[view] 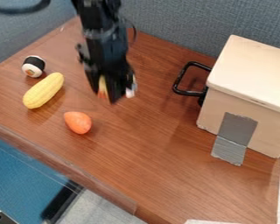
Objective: Move the yellow duck to the lower right side of the table
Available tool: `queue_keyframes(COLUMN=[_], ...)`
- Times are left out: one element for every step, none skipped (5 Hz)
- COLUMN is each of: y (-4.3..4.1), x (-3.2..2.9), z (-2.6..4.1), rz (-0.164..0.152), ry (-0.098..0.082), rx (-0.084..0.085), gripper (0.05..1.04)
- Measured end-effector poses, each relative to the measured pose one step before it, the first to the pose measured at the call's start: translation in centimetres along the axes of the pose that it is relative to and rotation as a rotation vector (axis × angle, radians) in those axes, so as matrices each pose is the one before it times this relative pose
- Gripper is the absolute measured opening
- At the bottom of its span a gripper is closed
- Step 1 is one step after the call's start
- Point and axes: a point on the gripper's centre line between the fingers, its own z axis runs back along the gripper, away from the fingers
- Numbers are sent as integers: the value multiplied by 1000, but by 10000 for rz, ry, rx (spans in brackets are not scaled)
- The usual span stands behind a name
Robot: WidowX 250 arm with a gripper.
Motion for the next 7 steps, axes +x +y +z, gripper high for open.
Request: queue_keyframes(y=[-3792,-2646,-500,-238,-219,802,198], x=[-2482,22,521,90,-820,-390,-786], z=[-1710,-2547,-2370,-971,359,3787,2145], rz=[-1006,-485,32,198,437,649,174], ry=[577,318,466,224,462,-424,36], rx=[-133,349,388,143,-411,-354,121], gripper=[476,476,476,561,866,1015,1009])
